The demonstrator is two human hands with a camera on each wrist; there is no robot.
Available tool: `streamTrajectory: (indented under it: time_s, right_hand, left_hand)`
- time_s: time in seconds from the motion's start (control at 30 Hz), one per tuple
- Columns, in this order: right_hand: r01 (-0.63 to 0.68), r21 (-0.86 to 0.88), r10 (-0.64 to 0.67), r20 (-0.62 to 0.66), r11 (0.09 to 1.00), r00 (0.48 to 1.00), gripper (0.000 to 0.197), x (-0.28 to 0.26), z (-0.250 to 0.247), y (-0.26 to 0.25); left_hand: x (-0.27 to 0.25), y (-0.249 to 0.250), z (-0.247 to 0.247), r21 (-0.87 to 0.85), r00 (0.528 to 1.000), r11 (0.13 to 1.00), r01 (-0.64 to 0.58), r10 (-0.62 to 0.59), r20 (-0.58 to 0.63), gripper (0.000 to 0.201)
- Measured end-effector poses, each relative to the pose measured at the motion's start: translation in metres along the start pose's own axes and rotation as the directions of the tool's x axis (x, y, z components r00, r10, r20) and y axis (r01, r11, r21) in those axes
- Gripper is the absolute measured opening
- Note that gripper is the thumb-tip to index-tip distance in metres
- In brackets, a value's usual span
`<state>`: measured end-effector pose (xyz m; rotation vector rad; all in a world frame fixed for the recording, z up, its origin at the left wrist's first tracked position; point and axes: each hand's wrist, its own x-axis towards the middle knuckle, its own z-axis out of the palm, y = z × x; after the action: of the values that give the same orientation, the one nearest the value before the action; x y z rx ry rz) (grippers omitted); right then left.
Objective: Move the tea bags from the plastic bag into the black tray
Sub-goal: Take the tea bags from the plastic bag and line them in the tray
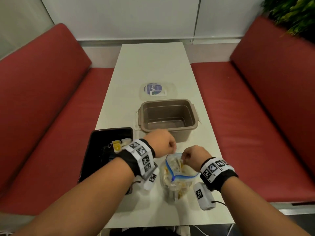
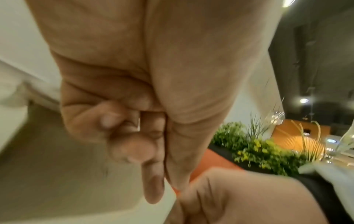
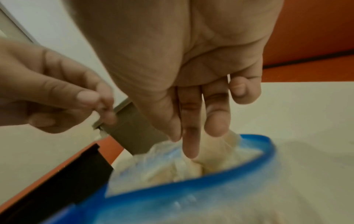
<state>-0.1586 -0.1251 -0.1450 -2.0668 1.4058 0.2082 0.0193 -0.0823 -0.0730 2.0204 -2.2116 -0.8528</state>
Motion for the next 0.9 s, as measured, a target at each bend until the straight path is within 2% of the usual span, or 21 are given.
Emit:
streamTrajectory:
  time_s: [0.07, 0.13, 0.2, 0.27, 0.33, 0.43, 0.53, 0.63, 0.8, 0.9]
  right_hand:
    - [-0.001, -0.086, 0.005, 0.041, 0.996, 0.999, 0.022, 0.0, 0.012, 0.007]
    - [-0.022, -0.166, 0.038, 0.09, 0.986, 0.995, 0.025, 0.0, 0.022, 0.013]
    - [-0.058, -0.208, 0.082, 0.111, 0.976, 0.99, 0.024, 0.002, 0.029, 0.021]
    - [-0.063, -0.225, 0.088, 0.105, 0.972, 0.991, 0.025, 0.004, 0.032, 0.028]
    - [-0.023, -0.244, 0.046, 0.088, 0.97, 0.995, 0.031, 0.008, 0.033, 0.032]
    - [0.045, -0.243, -0.033, 0.051, 0.969, 0.998, 0.038, 0.01, 0.035, 0.034]
    - [0.078, -0.222, -0.08, 0.0, 0.972, 0.997, 0.039, 0.01, 0.036, 0.037]
    - [0.106, -0.201, -0.122, -0.071, 0.974, 0.99, 0.035, 0.012, 0.034, 0.04]
    - [0.092, -0.216, -0.113, -0.084, 0.972, 0.99, 0.02, 0.018, 0.028, 0.039]
    - [0.12, -0.205, -0.143, -0.098, 0.971, 0.985, 0.015, 0.021, 0.027, 0.039]
  left_hand:
    - [0.015, 0.013, 0.034, 0.047, 0.997, 0.998, 0.036, -0.039, 0.073, 0.015]
    - [0.028, 0.02, 0.064, 0.147, 0.979, 0.979, 0.143, -0.162, 0.126, 0.017]
    - [0.037, 0.019, 0.086, 0.218, 0.948, 0.938, 0.269, -0.298, 0.109, 0.015]
    - [0.042, 0.02, 0.097, 0.19, 0.919, 0.909, 0.371, -0.389, 0.064, 0.015]
    - [0.047, 0.023, 0.101, 0.161, 0.897, 0.888, 0.431, -0.442, 0.036, 0.024]
    - [0.051, 0.029, 0.104, 0.188, 0.892, 0.877, 0.442, -0.452, 0.012, 0.034]
    - [0.049, 0.033, 0.105, 0.172, 0.897, 0.884, 0.435, -0.441, -0.002, 0.017]
    - [0.045, 0.031, 0.102, 0.097, 0.907, 0.902, 0.42, -0.422, -0.006, 0.011]
    - [0.036, 0.023, 0.096, -0.191, 0.918, 0.904, 0.382, -0.395, -0.036, 0.014]
    - [0.032, 0.019, 0.095, -0.375, 0.925, 0.864, 0.337, -0.377, -0.038, 0.003]
